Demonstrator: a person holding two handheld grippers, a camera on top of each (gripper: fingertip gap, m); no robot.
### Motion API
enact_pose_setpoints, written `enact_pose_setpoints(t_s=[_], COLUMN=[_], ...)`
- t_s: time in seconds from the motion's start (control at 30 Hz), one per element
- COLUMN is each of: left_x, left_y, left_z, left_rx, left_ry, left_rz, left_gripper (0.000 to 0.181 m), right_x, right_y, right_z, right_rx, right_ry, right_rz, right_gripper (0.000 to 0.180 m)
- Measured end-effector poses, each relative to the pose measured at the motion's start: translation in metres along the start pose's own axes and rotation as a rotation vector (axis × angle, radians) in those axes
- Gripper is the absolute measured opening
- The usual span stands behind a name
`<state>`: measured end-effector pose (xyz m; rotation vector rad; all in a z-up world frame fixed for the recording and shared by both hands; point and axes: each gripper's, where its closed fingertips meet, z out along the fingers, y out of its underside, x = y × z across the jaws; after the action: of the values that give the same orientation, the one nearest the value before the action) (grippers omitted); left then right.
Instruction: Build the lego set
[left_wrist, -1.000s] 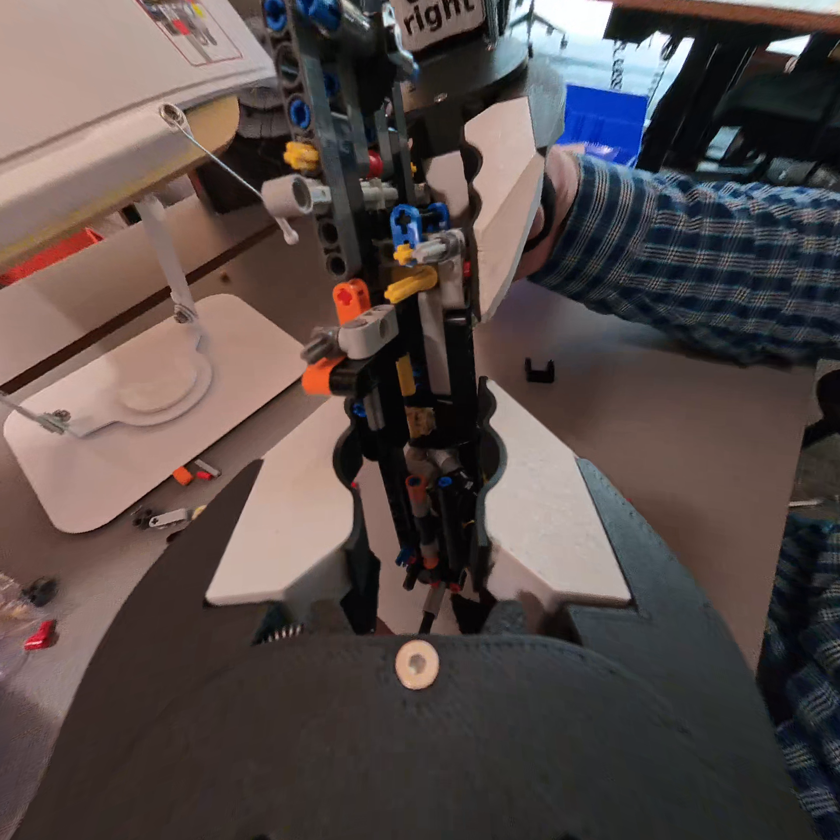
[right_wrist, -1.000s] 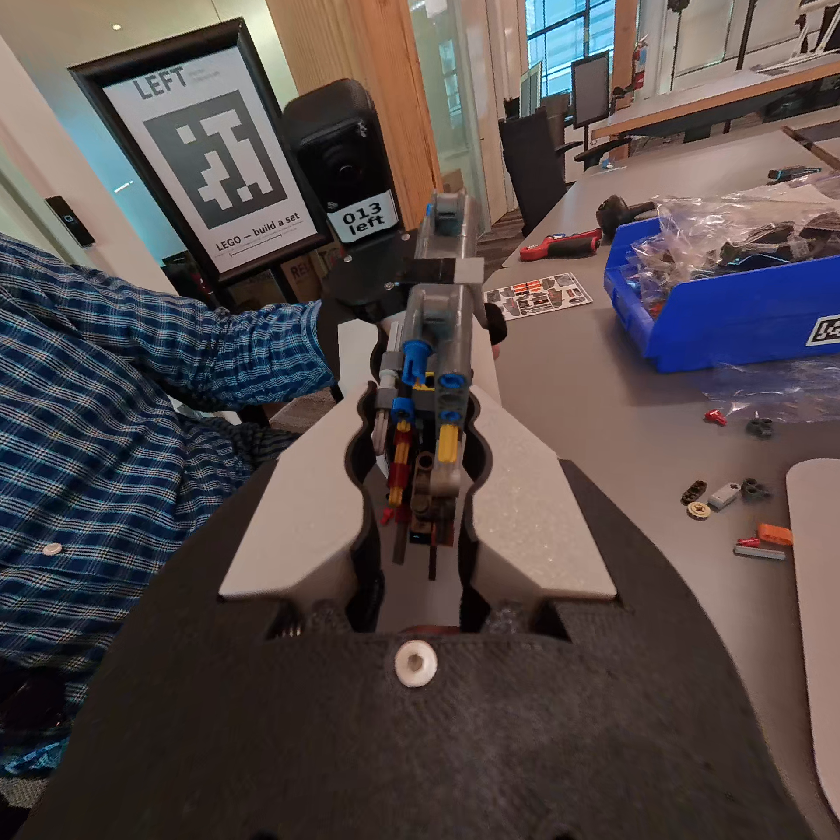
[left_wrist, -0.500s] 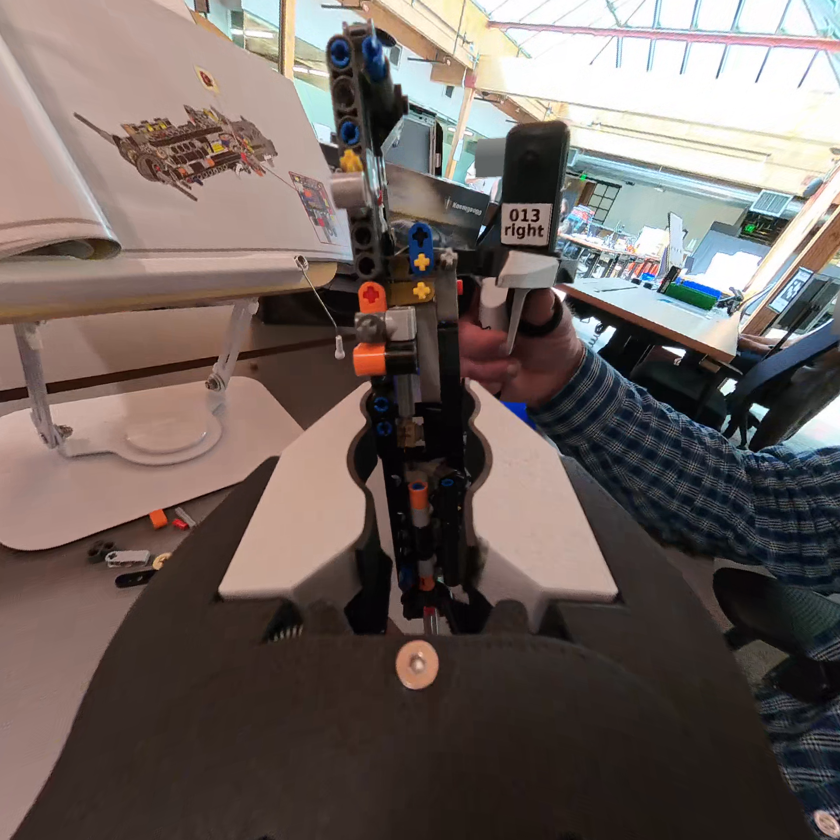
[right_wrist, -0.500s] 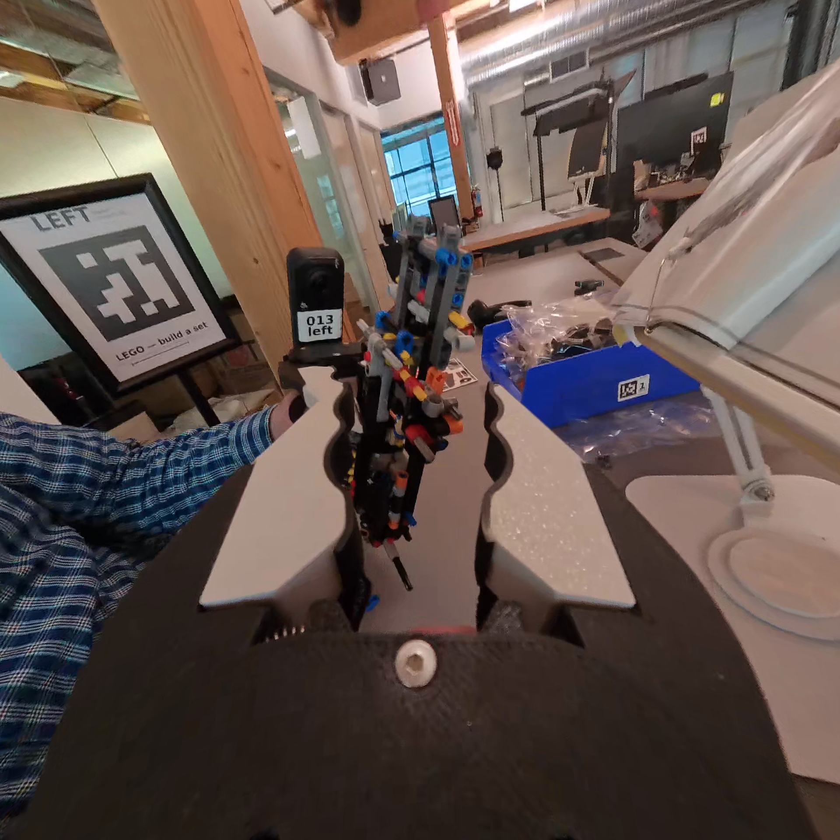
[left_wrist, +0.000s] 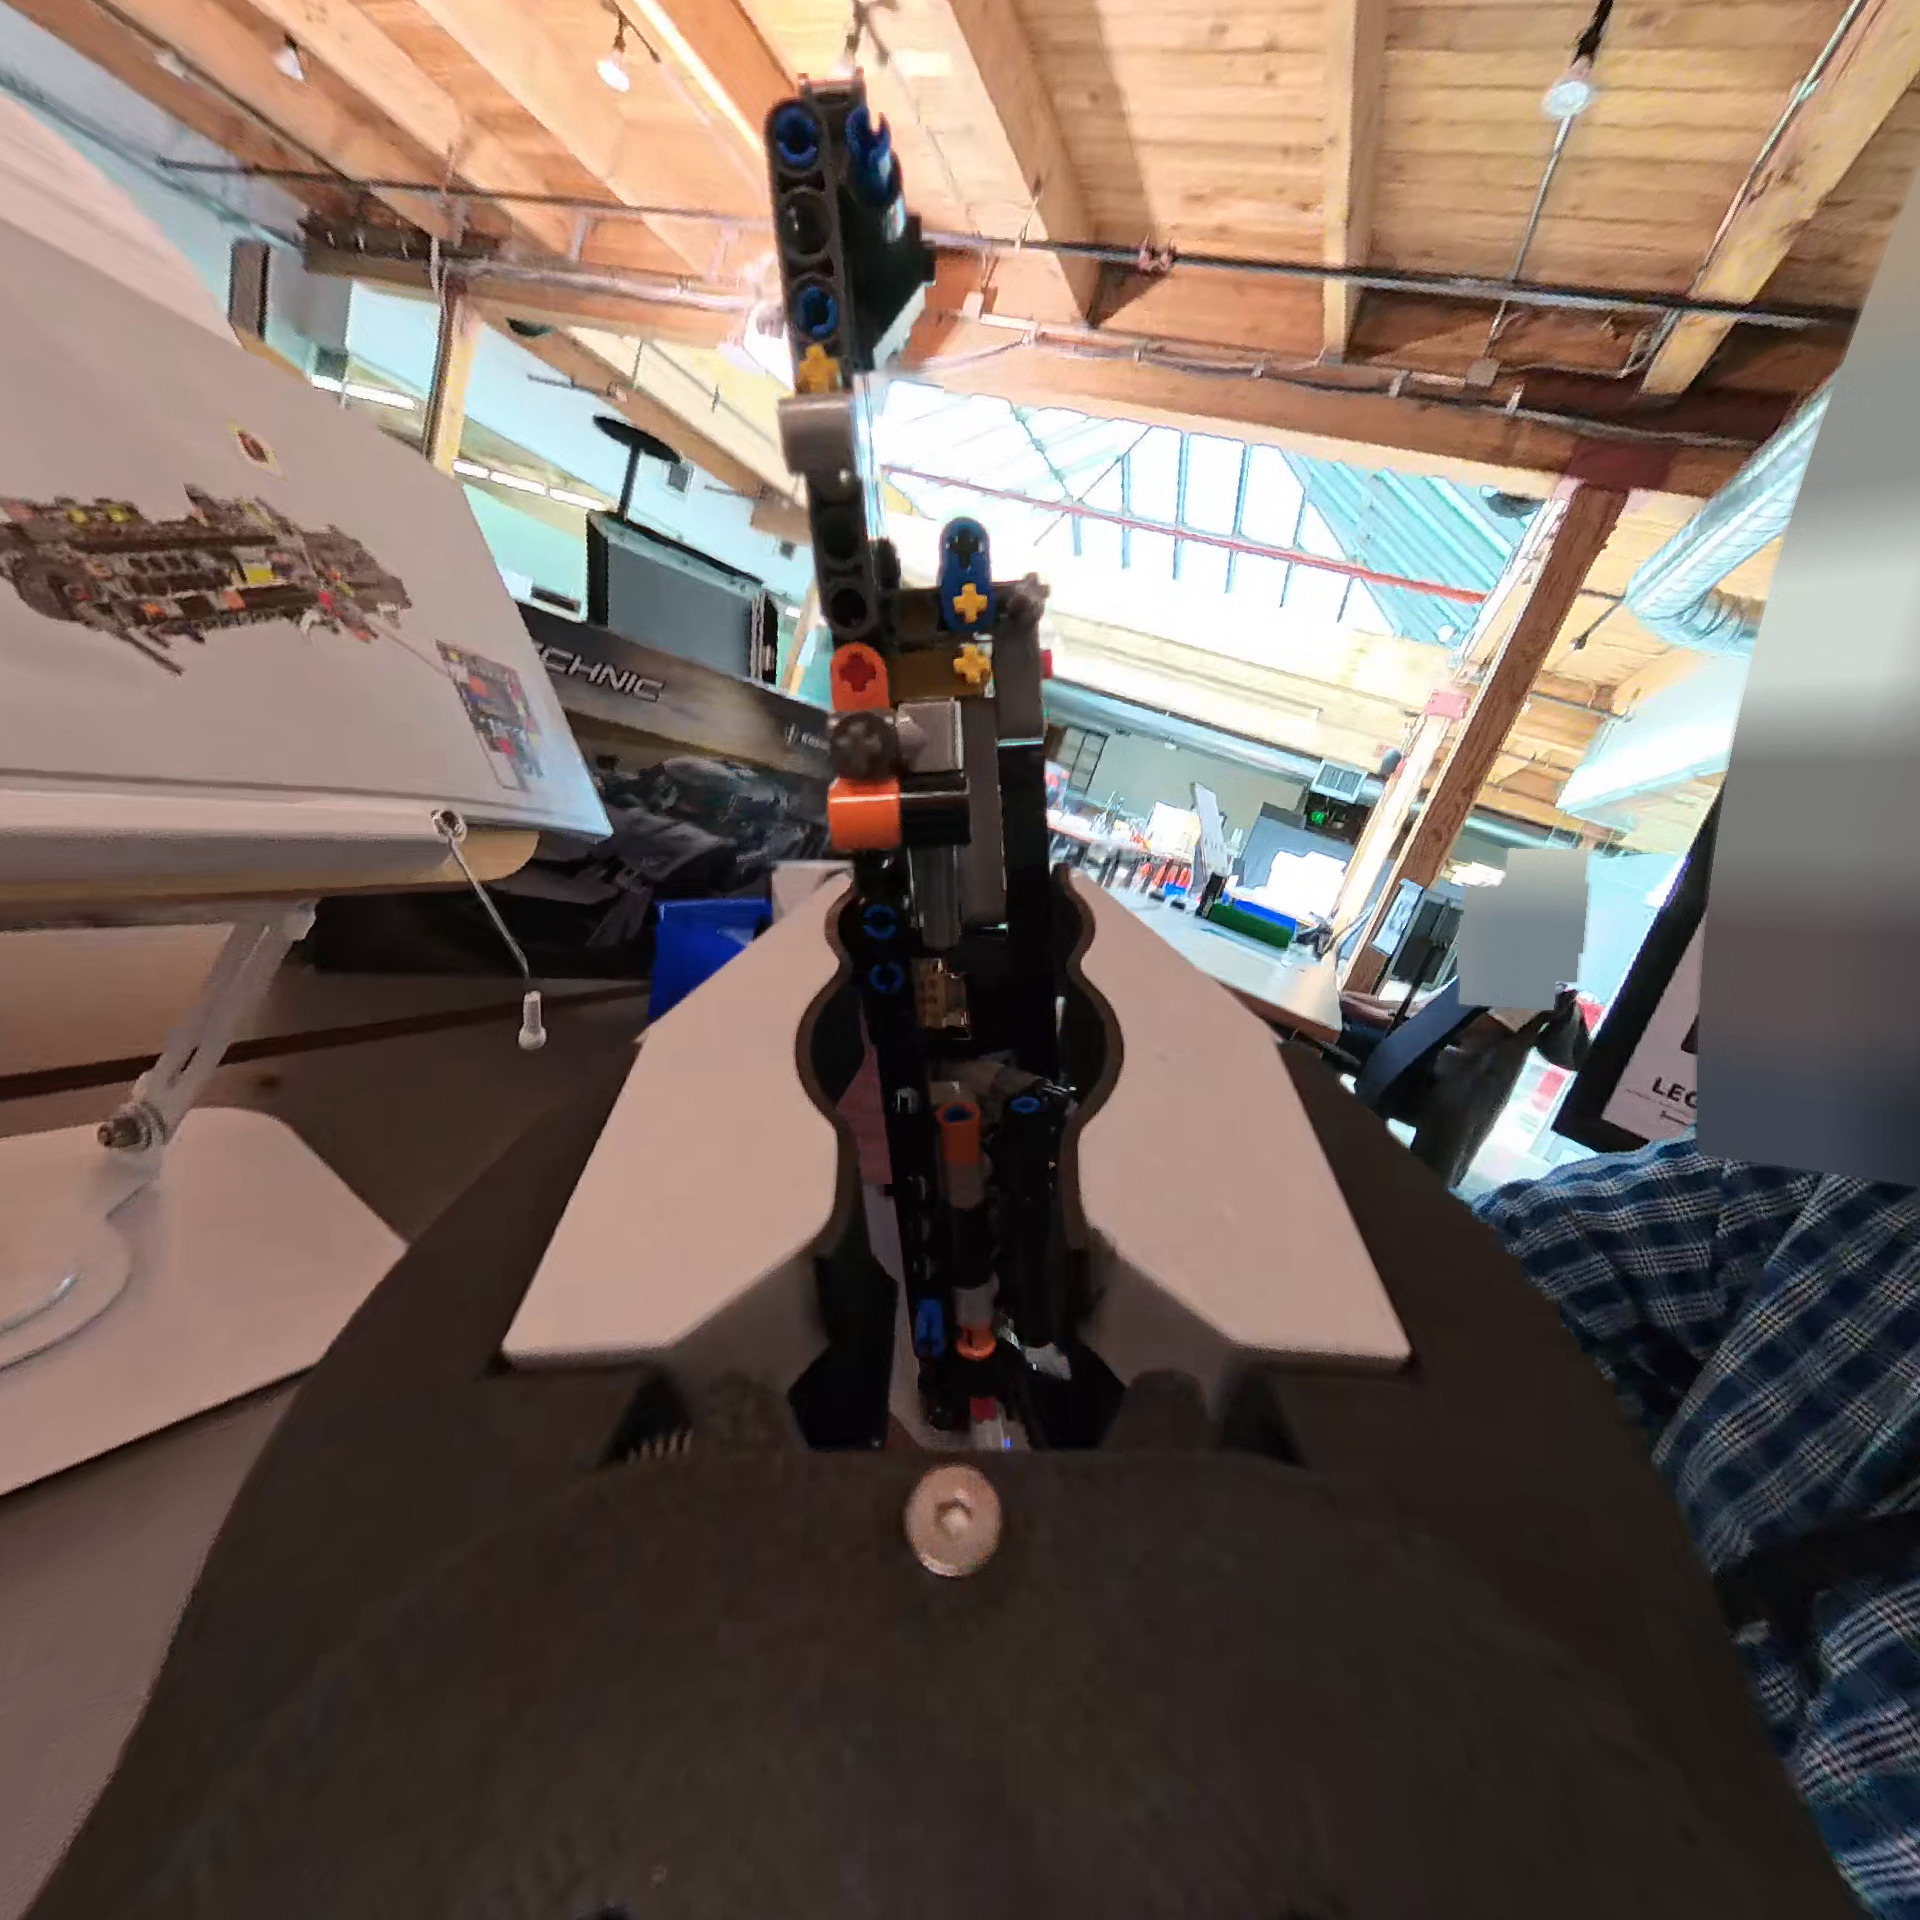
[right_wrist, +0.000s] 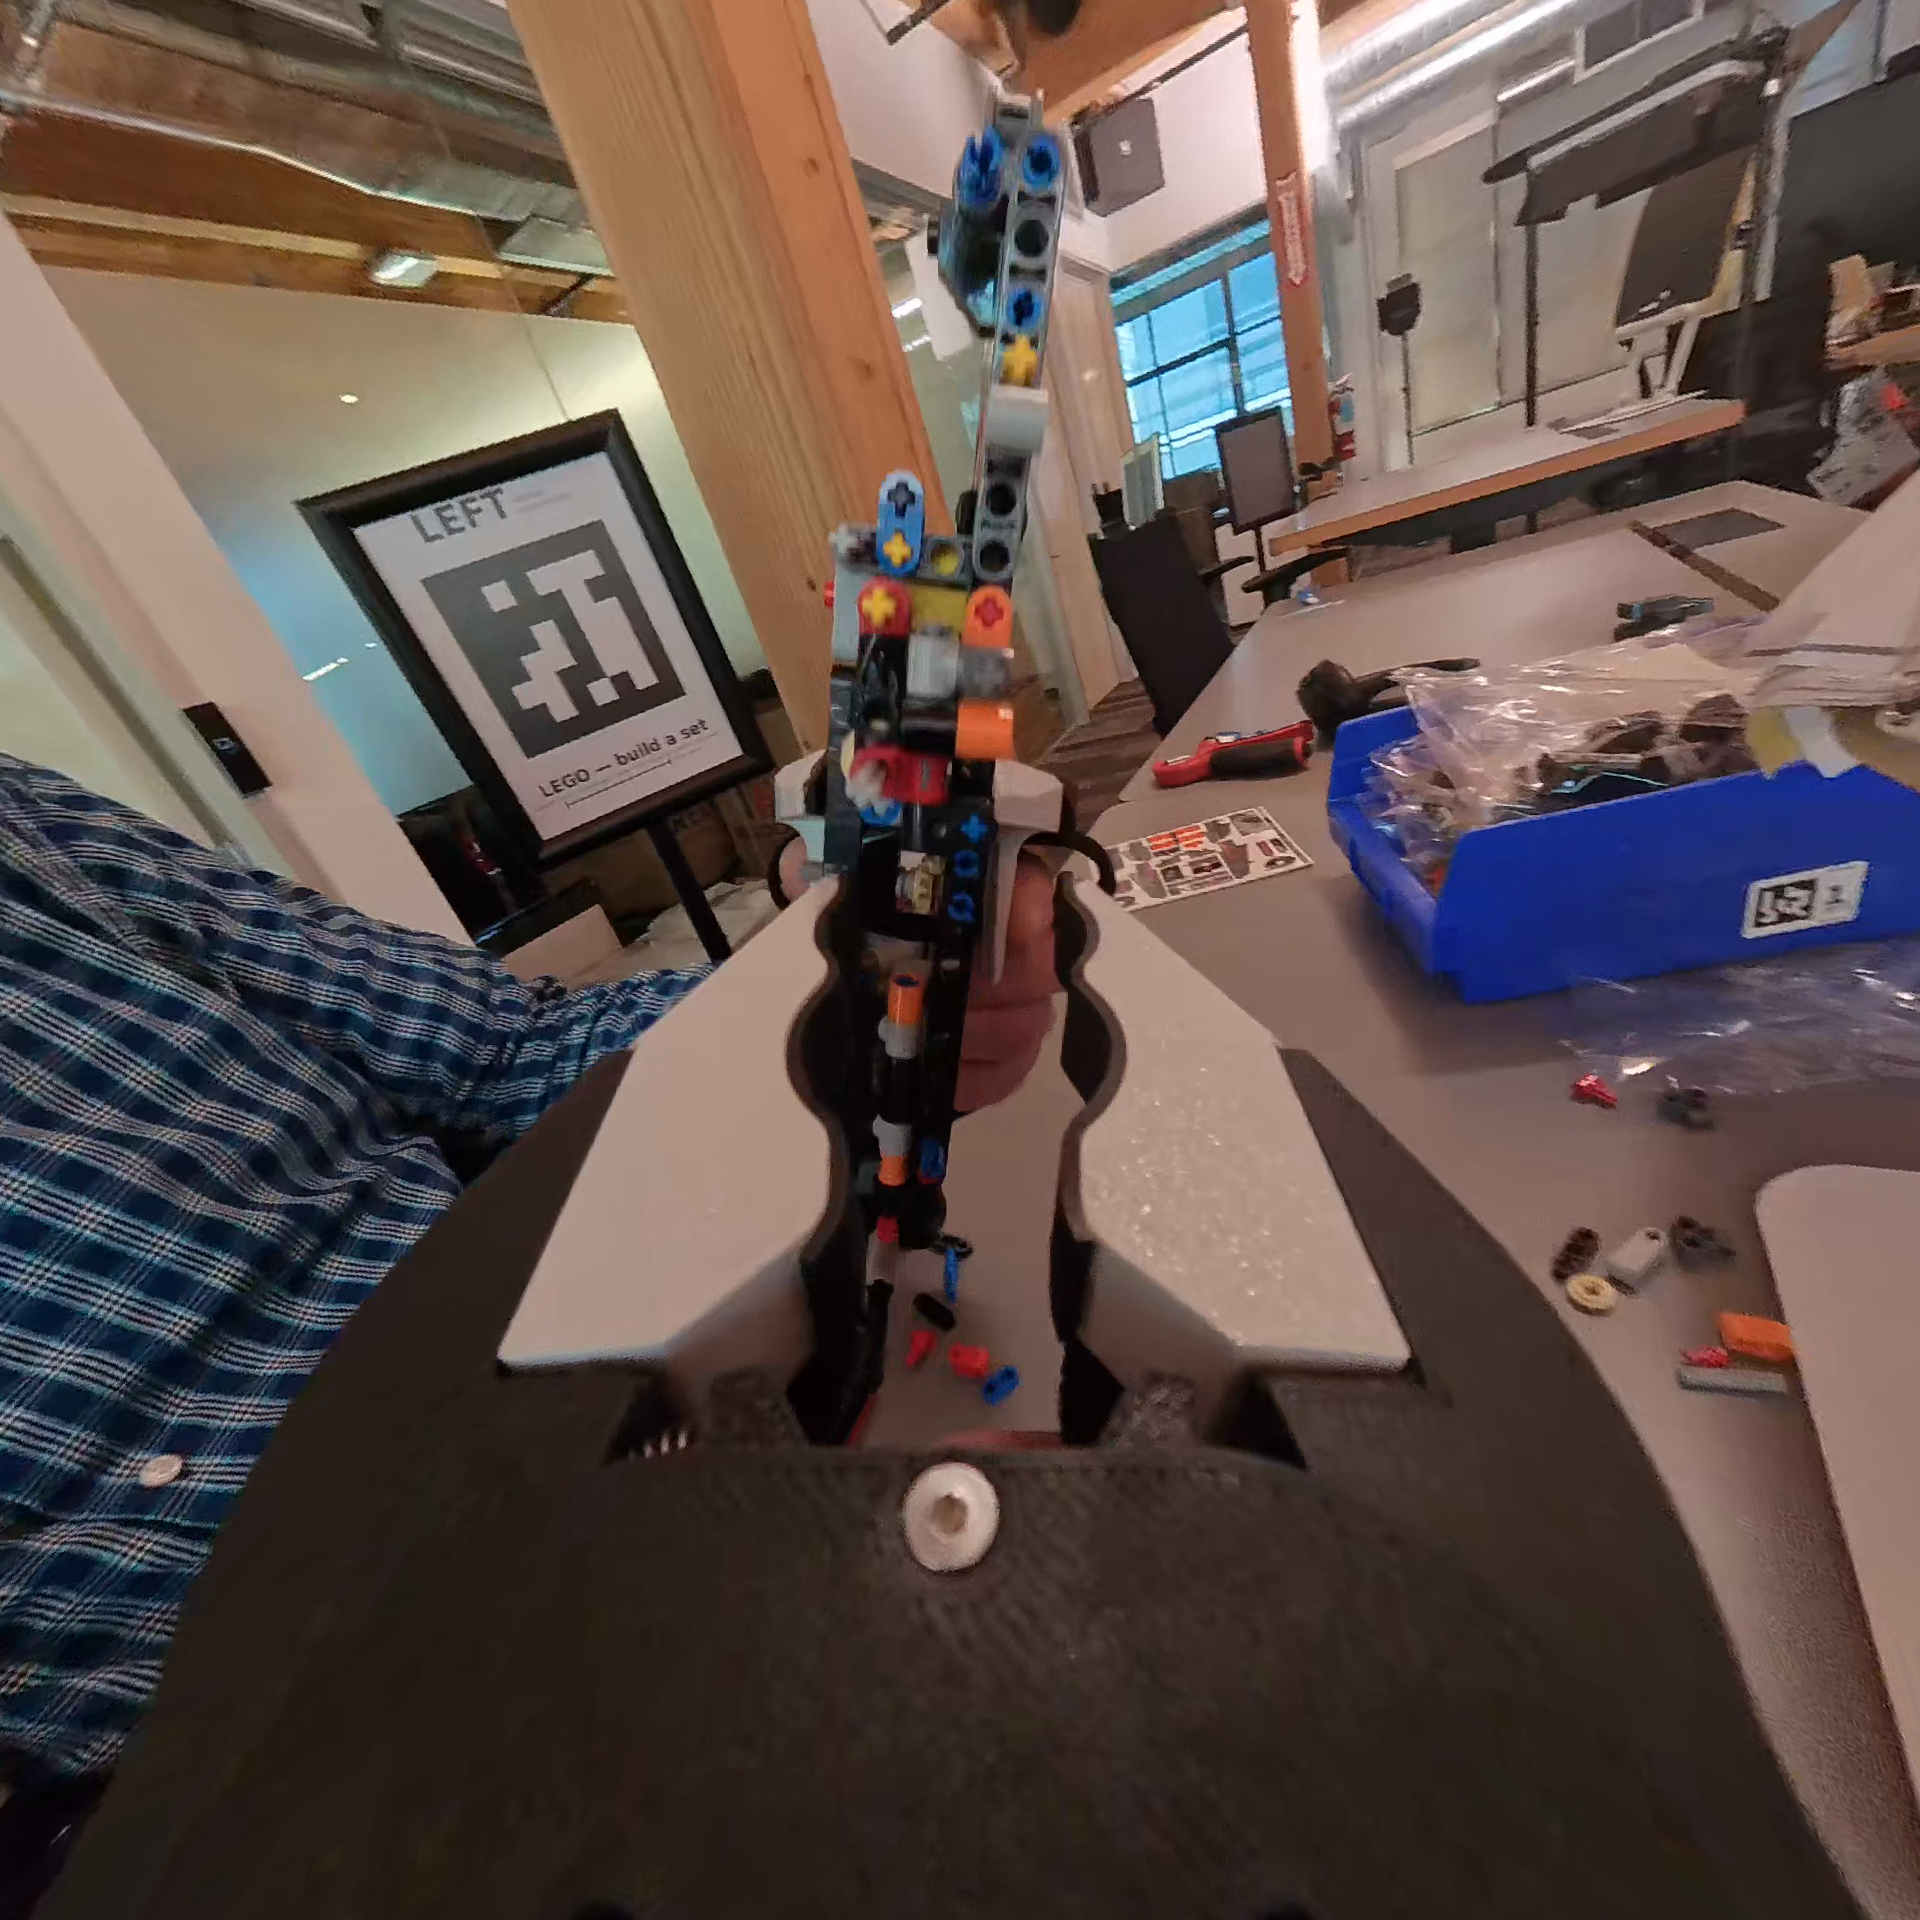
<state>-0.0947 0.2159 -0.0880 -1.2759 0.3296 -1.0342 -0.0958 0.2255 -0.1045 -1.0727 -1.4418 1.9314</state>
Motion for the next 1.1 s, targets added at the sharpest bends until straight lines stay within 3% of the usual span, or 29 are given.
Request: enact_pose_setpoints(t_s=[0.1, 0.33, 0.43, 0.6, 0.87, 0.97, 1.1], left_x=[0.006, 0.006, 0.008, -0.005, -0.005, -0.003, 0.0], left_y=[-0.008, -0.011, -0.028, -0.042, -0.021, -0.024, -0.023], left_z=[0.002, 0.006, 0.0, -0.024, -0.016, -0.015, -0.01], left_rx=[0.049, 0.058, 0.121, 0.159, 0.036, 0.063, 0.079], left_ry=[0.046, 0.04, 0.02, -0.073, -0.096, -0.094, -0.072], left_rz=[-0.027, -0.018, 0.019, 0.085, 0.132, 0.142, 0.144], left_gripper=[0.032, 0.032, 0.045, 0.027, 0.027, 0.028, 0.009], right_x=[-0.007, -0.005, -0.003, -0.005, -0.006, -0.009, -0.009], right_y=[-0.006, -0.019, -0.026, -0.037, -0.036, -0.036, -0.037], right_z=[0.006, 0.005, -0.001, -0.011, -0.005, -0.001, 0.003], right_rx=[0.047, 0.108, 0.161, 0.218, 0.207, 0.21, 0.21], right_ry=[-0.028, 0.026, 0.02, 0.006, 0.012, -0.003, 0.005], right_rz=[-0.011, -0.047, -0.027, -0.011, 0.002, 0.017, 0.022], right_gripper=[0.011, 0.004, 0.004, 0.004, 0.004, 0.004, 0.004])
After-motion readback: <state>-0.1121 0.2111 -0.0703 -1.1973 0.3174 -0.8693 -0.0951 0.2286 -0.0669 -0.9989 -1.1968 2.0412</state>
